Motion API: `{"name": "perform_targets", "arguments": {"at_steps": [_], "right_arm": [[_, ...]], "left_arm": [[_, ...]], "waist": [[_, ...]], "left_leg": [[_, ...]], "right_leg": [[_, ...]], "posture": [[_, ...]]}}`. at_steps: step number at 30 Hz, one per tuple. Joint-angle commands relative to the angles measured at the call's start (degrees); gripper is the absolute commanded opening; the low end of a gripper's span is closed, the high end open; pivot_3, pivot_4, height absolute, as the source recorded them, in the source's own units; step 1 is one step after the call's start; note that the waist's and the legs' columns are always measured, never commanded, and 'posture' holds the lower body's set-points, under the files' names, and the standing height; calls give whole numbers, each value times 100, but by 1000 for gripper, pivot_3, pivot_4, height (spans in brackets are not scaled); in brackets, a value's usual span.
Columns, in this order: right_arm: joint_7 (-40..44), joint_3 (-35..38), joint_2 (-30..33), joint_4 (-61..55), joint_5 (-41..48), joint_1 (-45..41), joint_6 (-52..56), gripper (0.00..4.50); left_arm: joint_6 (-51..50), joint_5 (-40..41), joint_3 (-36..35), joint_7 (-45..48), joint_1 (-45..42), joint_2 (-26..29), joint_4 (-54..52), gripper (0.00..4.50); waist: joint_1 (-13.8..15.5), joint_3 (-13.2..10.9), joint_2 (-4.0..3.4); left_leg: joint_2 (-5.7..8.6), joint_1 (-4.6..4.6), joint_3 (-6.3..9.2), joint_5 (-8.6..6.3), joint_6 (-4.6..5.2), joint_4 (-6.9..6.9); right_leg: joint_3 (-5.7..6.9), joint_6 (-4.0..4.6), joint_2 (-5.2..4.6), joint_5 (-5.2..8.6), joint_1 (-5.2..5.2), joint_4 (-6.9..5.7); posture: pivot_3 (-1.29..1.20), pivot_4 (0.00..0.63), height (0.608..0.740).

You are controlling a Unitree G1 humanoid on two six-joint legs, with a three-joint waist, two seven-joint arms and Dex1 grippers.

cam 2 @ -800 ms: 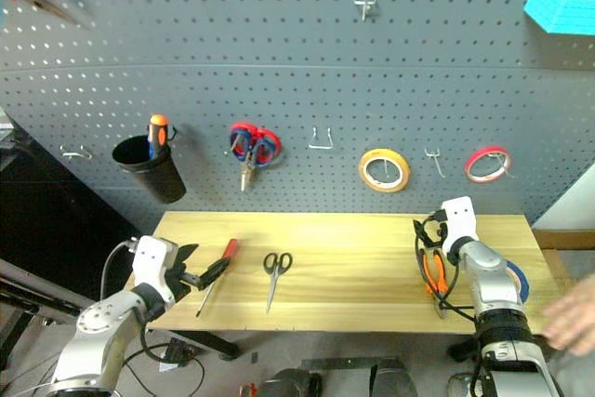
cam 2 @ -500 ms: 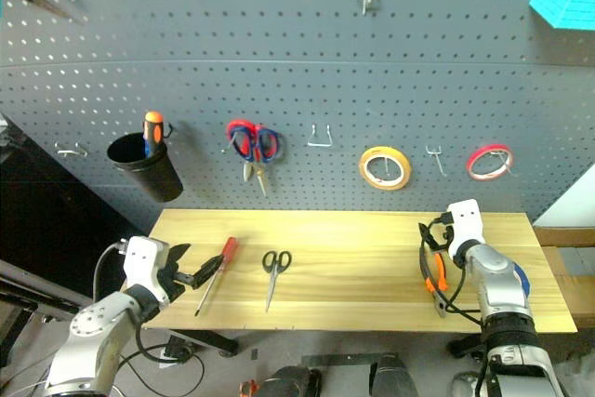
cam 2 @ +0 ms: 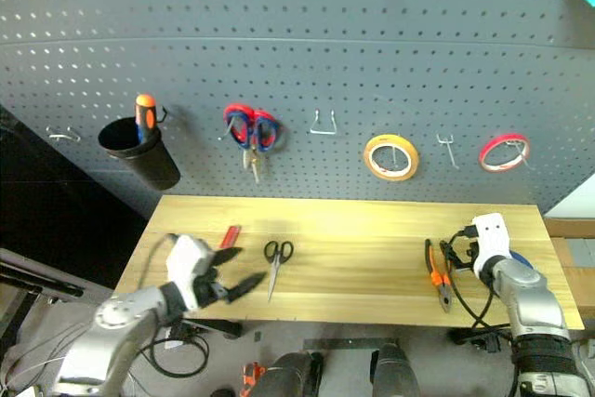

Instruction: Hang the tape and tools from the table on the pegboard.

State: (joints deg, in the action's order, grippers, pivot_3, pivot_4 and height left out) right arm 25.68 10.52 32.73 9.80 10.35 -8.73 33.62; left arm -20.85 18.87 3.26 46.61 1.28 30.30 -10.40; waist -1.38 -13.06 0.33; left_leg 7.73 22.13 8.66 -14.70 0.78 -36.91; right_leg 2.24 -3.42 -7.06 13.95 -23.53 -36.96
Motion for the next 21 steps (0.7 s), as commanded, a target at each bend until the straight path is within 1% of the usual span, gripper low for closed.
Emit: {"name": "perform_targets", "arguments": {"at_steps": [1, 4, 6, 10, 13, 15, 18, 21], "right_arm": [[-121, 441, 137, -356, 174, 194, 531, 4500], [-154, 453, 156, -540, 151, 375, 854, 4500], [-208, 456, 120, -538, 125, 424, 884, 4500], [-293, 503, 65, -305, 128, 376, 807, 4500], [-298, 471, 27, -63, 121, 308, 681, 4500], [-310, 445, 4, 41, 114, 274, 621, 4500], [-345, 397, -52, 267, 88, 197, 499, 4500], [-470, 335, -176, 742, 49, -14, 570, 4500]], "left_arm": [[7, -207, 663, 71, -635, -428, 235, 4463], [103, -571, 1406, 167, -1122, -890, 761, 4463], [226, -768, 1814, 246, -1335, -1144, 1001, 4463], [192, -828, 2199, 322, -1495, -1484, 986, 4463], [97, -819, 2207, 296, -1474, -1514, 841, 4463], [45, -802, 2159, 260, -1466, -1489, 788, 4463], [-48, -750, 2073, 280, -1444, -1376, 653, 4463], [-181, -719, 2025, 372, -1357, -1126, 341, 4463]], "waist": [[-6, -60, 11], [-59, -108, 33], [-134, -148, 44], [-233, -261, 66], [-235, -295, 69], [-231, -325, 70], [-228, -360, 68], [-242, -374, 80]], "left_leg": [[-3, 3, -4, 0, 0, -2], [-13, 7, -22, 0, 0, -3], [-21, 5, -47, -10, 16, -4], [-26, 9, -88, -18, 29, -5], [-26, 37, -92, -16, 27, -9], [-28, 40, -91, -15, 25, -10], [-28, 43, -92, -16, 27, -13], [-29, 43, -94, -16, 27, -14]], "right_leg": [[1, 1, 0, -1, 0, 1], [0, 8, 3, -6, -4, 1], [-7, 8, 4, -6, -6, 3], [-35, 8, 3, -7, -24, 2], [-38, 12, 3, -10, -55, -4], [-35, 14, 4, -12, -58, -7], [-36, 14, 4, -12, -57, -6], [-38, 9, 5, -16, -59, -4]], "posture": [[-154, 292, 740], [-189, 307, 740], [-202, 321, 740], [-201, 333, 740], [-193, 339, 740], [-188, 340, 740], [-174, 343, 740], [-154, 342, 740]]}}
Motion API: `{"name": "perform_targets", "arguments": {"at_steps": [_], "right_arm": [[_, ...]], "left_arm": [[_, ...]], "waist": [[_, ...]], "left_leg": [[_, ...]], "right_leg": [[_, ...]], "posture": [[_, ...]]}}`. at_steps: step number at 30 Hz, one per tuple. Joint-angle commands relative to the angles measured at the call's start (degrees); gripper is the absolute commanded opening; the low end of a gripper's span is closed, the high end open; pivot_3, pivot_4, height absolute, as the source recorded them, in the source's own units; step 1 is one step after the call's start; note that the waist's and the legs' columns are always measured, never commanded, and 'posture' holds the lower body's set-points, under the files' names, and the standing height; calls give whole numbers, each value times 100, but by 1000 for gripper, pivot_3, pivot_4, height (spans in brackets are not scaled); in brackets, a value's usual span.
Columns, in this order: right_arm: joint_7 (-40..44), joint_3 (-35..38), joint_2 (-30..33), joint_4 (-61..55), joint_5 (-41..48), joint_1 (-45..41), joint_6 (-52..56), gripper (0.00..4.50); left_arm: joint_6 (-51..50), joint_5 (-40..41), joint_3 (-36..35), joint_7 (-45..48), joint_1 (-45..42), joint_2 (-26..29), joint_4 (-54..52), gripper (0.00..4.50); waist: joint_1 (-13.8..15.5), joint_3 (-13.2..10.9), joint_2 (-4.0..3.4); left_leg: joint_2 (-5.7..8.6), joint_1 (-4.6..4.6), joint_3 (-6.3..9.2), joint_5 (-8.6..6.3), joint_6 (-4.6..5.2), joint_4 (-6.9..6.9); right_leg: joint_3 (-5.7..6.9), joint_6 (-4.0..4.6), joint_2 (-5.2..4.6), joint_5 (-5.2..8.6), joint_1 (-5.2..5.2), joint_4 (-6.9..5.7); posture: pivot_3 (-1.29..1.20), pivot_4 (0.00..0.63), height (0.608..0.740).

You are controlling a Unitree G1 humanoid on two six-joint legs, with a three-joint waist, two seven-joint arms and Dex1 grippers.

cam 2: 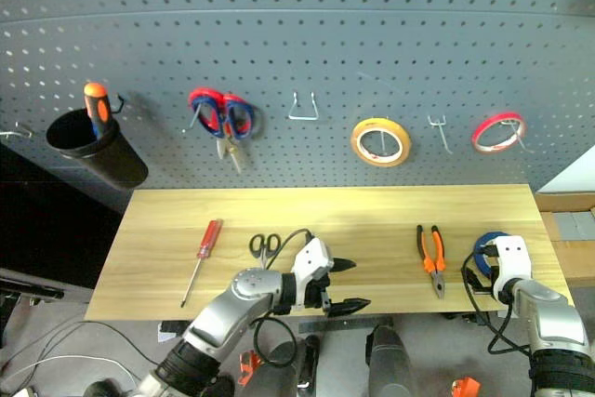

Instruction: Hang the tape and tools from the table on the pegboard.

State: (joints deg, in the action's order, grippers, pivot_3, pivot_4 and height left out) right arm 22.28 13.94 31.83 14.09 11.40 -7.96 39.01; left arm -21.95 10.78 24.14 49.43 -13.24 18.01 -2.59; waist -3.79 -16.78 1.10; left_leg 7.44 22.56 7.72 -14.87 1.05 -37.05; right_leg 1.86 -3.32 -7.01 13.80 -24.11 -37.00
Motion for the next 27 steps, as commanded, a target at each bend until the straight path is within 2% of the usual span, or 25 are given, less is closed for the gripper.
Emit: {"name": "perform_targets", "arguments": {"at_steps": [1, 4, 5, 6, 12, 16, 17, 21, 23, 27], "right_arm": [[-160, -22, -114, 388, -62, -136, 91, 4500], [-250, 39, -254, 553, 15, -253, 260, 4500], [-260, 30, -271, 575, 2, -266, 275, 4127], [-267, 12, -278, 587, -17, -276, 276, 3952], [-416, -87, -291, 486, -118, -234, 392, 1903], [-437, 12, -282, -255, -8, -40, 432, 543], [-375, 50, -276, -642, 85, 81, 489, 398], [-163, 255, -249, -2295, 555, 523, 880, 393], [-2, 433, -224, -3621, 1088, 741, 1276, 392], [83, 650, -171, -5452, 1992, 762, 2003, 390]], "left_arm": [[-96, 104, -73, 98, 108, 156, -498, 4463], [-208, 152, -98, 78, 120, 252, -698, 4463], [-229, 155, -105, 67, 117, 267, -731, 4500], [-237, 155, -115, 65, 111, 275, -736, 4500], [-213, 165, -209, 53, 1, 244, -674, 4500], [211, 65, -468, -229, -243, -8, -251, 4500], [312, 70, -562, -309, -328, -103, -96, 4500], [798, 217, -972, -515, -584, -485, 391, 4500], [1164, 378, -1239, -535, -648, -691, 534, 4500], [1640, 459, -1372, -292, -689, -791, 675, 4500]], "waist": [[-1, -4, 8], [19, -9, 17], [25, -9, 18], [36, -7, 21], [58, -6, 24], [79, -4, 20], [99, -2, 16], [46, 1, 2], [-16, 5, -7], [-154, 12, -10]], "left_leg": [[0, -1, 0, 0, 0, 0], [0, 0, 3, 0, 0, -2], [0, 0, 3, 0, 0, -2], [0, 0, 3, 0, 1, -3], [0, 0, 3, 0, 0, -6], [1, 1, 3, 1, -1, -8], [1, 4, 5, 3, -4, -9], [3, 21, 1, 14, -25, -8], [4, 26, -8, 14, -25, -13], [1, 29, -15, 13, -25, -17]], "right_leg": [[0, -1, 0, -1, 1, 0], [2, -4, 1, -5, 3, 3], [1, -6, 0, -7, 3, 4], [1, -7, 0, -9, 4, 5], [1, -12, 1, -13, 5, 6], [2, -15, 0, -14, 4, 6], [4, -15, 0, -15, 4, 6], [4, -20, -1, -20, -13, 5], [3, -28, -1, -24, -18, 9], [9, -35, 1, -28, -22, 9]], "posture": [[-152, 342, 740], [-142, 344, 740], [-140, 344, 740], [-140, 342, 740], [-151, 331, 740], [-191, 314, 740], [-214, 307, 740], [-278, 293, 740], [-325, 279, 740], [-383, 259, 740]]}}
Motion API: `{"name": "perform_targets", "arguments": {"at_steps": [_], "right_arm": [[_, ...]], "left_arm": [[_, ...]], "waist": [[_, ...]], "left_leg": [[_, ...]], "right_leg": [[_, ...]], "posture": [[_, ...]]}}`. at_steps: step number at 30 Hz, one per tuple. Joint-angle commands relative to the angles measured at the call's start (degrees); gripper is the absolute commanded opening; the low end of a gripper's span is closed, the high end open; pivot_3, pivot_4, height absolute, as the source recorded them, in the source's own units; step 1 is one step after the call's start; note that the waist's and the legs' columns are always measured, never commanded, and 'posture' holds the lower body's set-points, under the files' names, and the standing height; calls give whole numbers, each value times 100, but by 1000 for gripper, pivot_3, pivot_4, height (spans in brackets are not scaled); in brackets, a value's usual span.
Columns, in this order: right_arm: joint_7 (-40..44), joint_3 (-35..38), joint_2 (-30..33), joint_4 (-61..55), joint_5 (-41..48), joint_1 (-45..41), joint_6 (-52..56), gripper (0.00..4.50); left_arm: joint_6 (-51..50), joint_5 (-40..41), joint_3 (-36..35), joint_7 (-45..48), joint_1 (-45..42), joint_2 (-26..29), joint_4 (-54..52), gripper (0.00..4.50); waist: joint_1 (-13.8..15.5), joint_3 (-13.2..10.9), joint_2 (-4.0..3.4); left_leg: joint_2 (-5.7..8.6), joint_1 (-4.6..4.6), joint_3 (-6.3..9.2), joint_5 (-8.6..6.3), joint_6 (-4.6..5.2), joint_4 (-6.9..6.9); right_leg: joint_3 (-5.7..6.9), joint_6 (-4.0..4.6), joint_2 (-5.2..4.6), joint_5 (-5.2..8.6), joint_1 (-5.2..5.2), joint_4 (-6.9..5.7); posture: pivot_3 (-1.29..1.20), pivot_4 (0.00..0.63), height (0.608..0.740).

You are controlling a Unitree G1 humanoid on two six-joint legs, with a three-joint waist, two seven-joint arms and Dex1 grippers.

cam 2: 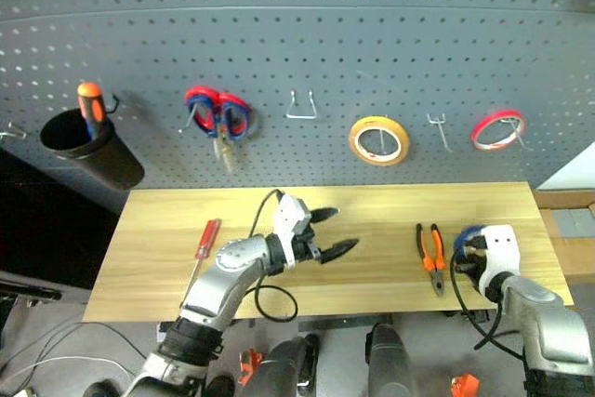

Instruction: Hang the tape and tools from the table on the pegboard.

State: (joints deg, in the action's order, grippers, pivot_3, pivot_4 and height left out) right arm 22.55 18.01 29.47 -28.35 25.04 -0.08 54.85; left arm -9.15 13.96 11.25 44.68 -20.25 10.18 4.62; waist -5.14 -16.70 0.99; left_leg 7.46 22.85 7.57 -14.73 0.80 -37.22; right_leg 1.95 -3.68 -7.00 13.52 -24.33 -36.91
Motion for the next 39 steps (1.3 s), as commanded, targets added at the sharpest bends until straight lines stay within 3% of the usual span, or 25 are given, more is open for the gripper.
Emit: {"name": "perform_targets", "arguments": {"at_steps": [1, 7, 21, 31, 39], "right_arm": [[-22, 308, 11, -1521, 833, -112, 544, 390], [-687, 550, -156, -1752, 905, -699, 603, 389], [-633, 189, -8, -1724, 1143, -1364, 50, 389], [-509, -714, -302, 162, 203, -1870, -1341, 389], [-362, -1152, -774, 2229, -488, -2650, -2546, 387]], "left_arm": [[451, 164, -101, 222, 13, -16, -51, 4500], [596, 236, -42, 350, 20, -59, -113, 4500], [717, 169, -75, 320, -18, -67, 42, 4500], [636, 176, -111, 116, 91, -46, -170, 4500], [604, 159, -103, 21, 48, -25, -195, 4500]], "waist": [[-39, 7, 5], [-99, 11, 2], [-272, 76, -14], [-295, 162, -28], [-326, 165, -30]], "left_leg": [[-3, -1, 0, 0, 0, 0], [-1, 12, 1, -8, 15, -54], [-3, 10, -16, -18, 36, -79], [-4, 4, -22, -15, 37, -86], [-16, -16, -82, -12, 46, -87]], "right_leg": [[3, -1, 2, -1, 1, 0], [5, -12, 7, -15, 8, -6], [-11, -14, 18, -47, 11, -9], [-28, -11, 32, -61, 12, -13], [-120, -23, 80, -100, 1, -9]], "posture": [[-390, 255, 740], [-421, 233, 740], [-399, 198, 740], [-351, 195, 740], [-332, 194, 740]]}}
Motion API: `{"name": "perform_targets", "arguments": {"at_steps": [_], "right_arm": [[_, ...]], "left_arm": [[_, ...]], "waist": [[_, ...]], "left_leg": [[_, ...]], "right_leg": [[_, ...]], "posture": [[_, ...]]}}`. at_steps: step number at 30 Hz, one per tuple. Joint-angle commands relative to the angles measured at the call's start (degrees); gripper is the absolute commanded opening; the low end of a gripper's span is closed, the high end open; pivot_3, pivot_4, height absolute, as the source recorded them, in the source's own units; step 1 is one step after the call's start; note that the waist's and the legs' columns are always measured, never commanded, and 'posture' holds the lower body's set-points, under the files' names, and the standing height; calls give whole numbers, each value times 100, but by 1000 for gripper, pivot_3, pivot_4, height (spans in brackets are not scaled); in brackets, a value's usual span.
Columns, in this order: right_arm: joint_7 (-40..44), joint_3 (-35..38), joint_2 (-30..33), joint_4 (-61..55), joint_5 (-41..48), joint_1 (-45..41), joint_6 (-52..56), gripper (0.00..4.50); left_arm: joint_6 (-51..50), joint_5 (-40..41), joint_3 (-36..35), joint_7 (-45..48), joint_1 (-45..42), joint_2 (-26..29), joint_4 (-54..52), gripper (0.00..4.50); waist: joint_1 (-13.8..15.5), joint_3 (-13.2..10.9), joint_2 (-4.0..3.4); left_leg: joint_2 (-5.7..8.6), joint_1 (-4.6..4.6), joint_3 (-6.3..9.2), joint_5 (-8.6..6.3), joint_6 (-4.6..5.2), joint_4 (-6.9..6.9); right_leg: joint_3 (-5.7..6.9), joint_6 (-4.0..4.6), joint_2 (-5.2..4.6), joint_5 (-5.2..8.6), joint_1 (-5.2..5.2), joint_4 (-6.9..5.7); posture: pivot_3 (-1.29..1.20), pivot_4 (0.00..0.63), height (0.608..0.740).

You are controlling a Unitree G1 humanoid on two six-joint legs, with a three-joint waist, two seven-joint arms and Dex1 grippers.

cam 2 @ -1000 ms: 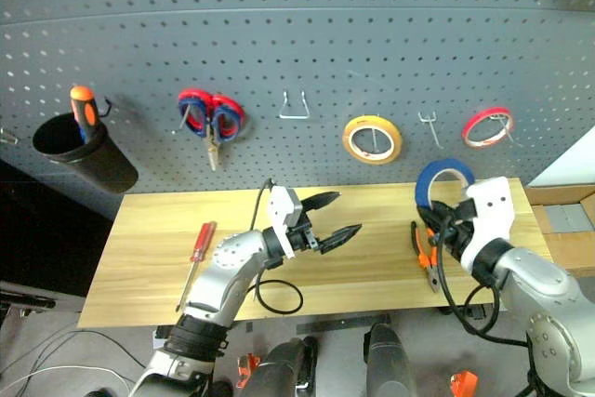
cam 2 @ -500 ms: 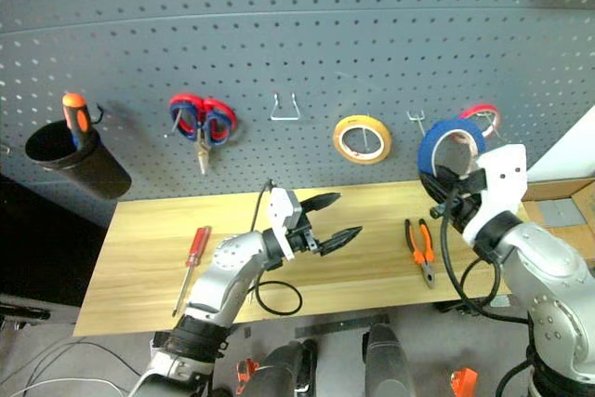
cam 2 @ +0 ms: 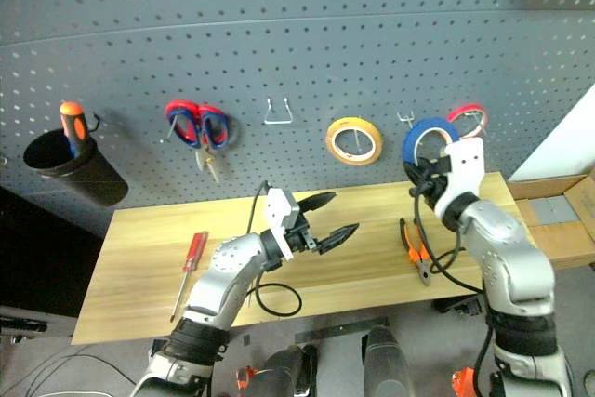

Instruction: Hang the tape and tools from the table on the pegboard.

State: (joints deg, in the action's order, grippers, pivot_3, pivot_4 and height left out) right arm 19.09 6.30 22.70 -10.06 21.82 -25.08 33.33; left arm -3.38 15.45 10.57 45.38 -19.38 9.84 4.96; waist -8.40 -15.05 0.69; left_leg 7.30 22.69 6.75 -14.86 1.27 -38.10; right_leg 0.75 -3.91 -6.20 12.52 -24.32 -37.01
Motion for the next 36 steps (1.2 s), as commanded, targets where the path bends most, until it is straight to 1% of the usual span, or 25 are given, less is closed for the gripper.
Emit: {"name": "perform_targets", "arguments": {"at_steps": [1, 2, 3, 6, 7, 9, 10, 12, 13, 14, 16, 19, 21, 27, 30, 32, 36], "right_arm": [[44, -13, -130, 548, -193, -179, -465, 737], [-41, -14, -157, 722, -303, -215, -548, 1113], [-104, -14, -171, 818, -381, -232, -600, 1299], [-38, -2, -145, 713, -418, -136, -621, 2318], [-8, 31, -102, 433, -361, 18, -476, 2578], [11, 92, -35, -16, -274, 263, -244, 3235], [-16, 129, 0, -300, -224, 411, -90, 3607], [-31, 316, 191, -1164, 47, 946, 522, 4284], [-24, 405, 311, -1585, 190, 1252, 883, 4447], [-50, 509, 382, -1876, 322, 1563, 1214, 4447], [-221, 619, 383, -2042, 396, 1909, 1650, 4447], [-504, 324, 509, -1601, 12, 2058, 2214, 4447], [-491, 173, 464, -1313, -43, 1966, 2276, 4447], [-417, -176, 340, -537, -248, 1569, 2206, 4447], [-313, -387, 344, -63, -359, 1313, 2243, 4447], [-301, -472, 339, 198, -427, 1166, 2256, 4447], [-290, -640, 320, 598, -599, 977, 2263, 4447]], "left_arm": [[34, 4, -31, -48, -43, 11, -221, 4500], [46, -5, -27, -53, -52, 10, -204, 4500], [53, -7, -27, -54, -55, 14, -197, 4500], [51, 5, -26, -68, -69, 4, -174, 4500], [65, -6, -5, -68, -72, -7, -147, 4500], [73, -24, 29, -75, -54, -18, -151, 4500], [59, -23, 37, -76, -30, -11, -182, 4500], [24, -60, 61, -68, 36, 36, -155, 4500], [-9, -81, 81, -41, 83, 81, -132, 4500], [-48, -165, 139, -15, 136, 156, -73, 4500], [-117, -220, 206, 64, 249, 271, -39, 4500], [-252, -349, 401, 271, 445, 541, -63, 4500], [-323, -338, 521, 513, 615, 763, -285, 4500], [-715, -233, 490, 552, 955, 1063, -860, 4500], [-889, -189, 451, 522, 1161, 1193, -1188, 4500], [-982, -160, 422, 481, 1271, 1238, -1368, 4500], [-1101, -135, 381, 411, 1443, 1321, -1621, 4500]], "waist": [[1, 1, -1], [4, 2, -1], [15, 3, 0], [23, 3, 0], [19, 3, 0], [22, 3, 0], [22, 2, 0], [34, 2, -1], [43, 2, 0], [46, 0, 2], [45, -2, 6], [10, -3, 6], [4, -7, 10], [16, -23, 10], [40, -23, 10], [48, -23, 10], [86, -23, 11]], "left_leg": [[-2, -1, -3, 1, 1, -2], [-3, -2, -7, 2, 1, -2], [-4, -2, -10, 2, 2, -2], [-4, 2, -28, 8, -3, -4], [-5, 3, -33, 11, -8, -4], [-6, 6, -38, 11, -8, -3], [-12, 9, -37, 11, -8, -3], [-13, 17, -44, 10, -6, -2], [-17, 20, -41, 8, -3, -1], [-25, 20, -42, 2, 5, -1], [-29, 20, -43, -2, 12, 0], [-45, 11, -65, -5, 17, -2], [-71, 6, -85, -3, 15, -6], [-123, -1, -93, 6, 0, -6], [-125, -1, -95, 6, 0, -4], [-123, 0, -95, 5, 0, 0], [-119, 9, -93, 4, 1, 4]], "right_leg": [[-2, 1, 1, -4, 0, 0], [-5, -1, 2, -8, 0, 0], [-8, 0, 2, -11, 0, 0], [-20, -2, 2, -18, -9, 1], [-24, -2, 2, -19, -12, 1], [-28, -2, 2, -19, -17, 2], [-25, -2, 3, -19, -19, 4], [-30, -2, 3, -19, -33, 0], [-29, -2, 2, -19, -35, 1], [-28, -2, 2, -19, -34, 4], [-29, -2, 2, -18, -34, 5], [-36, 8, 3, -24, -34, 6], [-42, 14, 19, -28, -34, 8], [-32, 15, 55, -24, -32, 4], [-33, 22, 60, -27, -30, 9], [-34, 46, 59, -42, -32, 10], [-34, 47, 57, -42, -41, 11]], "posture": [[-329, 194, 740], [-327, 194, 740], [-329, 195, 740], [-335, 204, 740], [-337, 208, 740], [-337, 213, 740], [-336, 228, 740], [-337, 236, 740], [-336, 252, 740], [-337, 258, 740], [-337, 269, 740], [-333, 278, 740], [-325, 288, 740], [-276, 295, 740], [-242, 294, 740], [-233, 294, 740], [-215, 287, 740]]}}
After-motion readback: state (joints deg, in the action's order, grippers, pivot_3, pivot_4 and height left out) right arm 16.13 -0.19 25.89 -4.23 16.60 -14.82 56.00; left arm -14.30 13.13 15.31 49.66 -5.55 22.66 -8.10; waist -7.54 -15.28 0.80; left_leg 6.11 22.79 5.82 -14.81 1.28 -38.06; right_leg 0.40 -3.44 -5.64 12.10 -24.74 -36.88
